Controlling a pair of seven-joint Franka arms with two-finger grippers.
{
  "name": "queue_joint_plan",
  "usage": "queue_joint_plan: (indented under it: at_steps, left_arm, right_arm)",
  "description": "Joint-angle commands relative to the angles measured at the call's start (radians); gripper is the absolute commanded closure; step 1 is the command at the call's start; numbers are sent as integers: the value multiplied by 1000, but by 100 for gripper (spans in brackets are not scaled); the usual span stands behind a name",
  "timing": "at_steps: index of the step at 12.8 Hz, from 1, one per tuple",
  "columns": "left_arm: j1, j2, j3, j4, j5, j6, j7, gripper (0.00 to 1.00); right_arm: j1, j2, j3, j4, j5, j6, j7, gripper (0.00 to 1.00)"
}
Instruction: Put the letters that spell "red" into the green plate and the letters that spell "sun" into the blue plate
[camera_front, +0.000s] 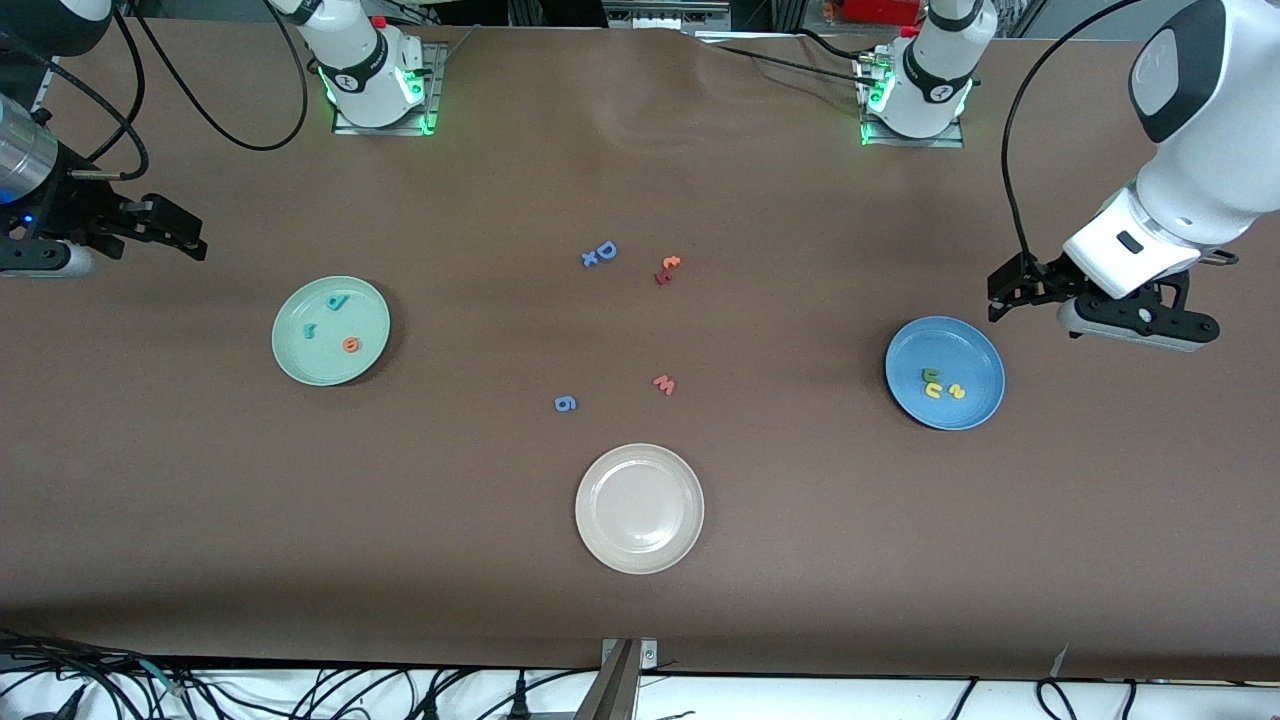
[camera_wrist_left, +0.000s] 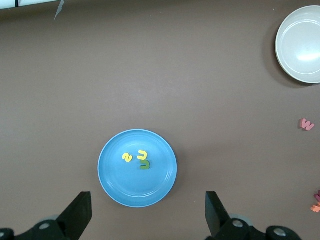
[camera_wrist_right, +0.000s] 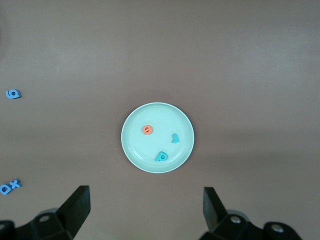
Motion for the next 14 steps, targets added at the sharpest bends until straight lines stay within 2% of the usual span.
queue_joint_plan:
  at_steps: [1, 14]
  left_arm:
    - [1, 0, -5, 16, 32, -29, -29, 0]
    - [4, 11, -4, 88, 26, -69, -34, 0]
  right_arm:
    - [0, 4, 0, 19, 9, -19, -15, 0]
    - [0, 2, 0, 19, 8, -21, -15, 0]
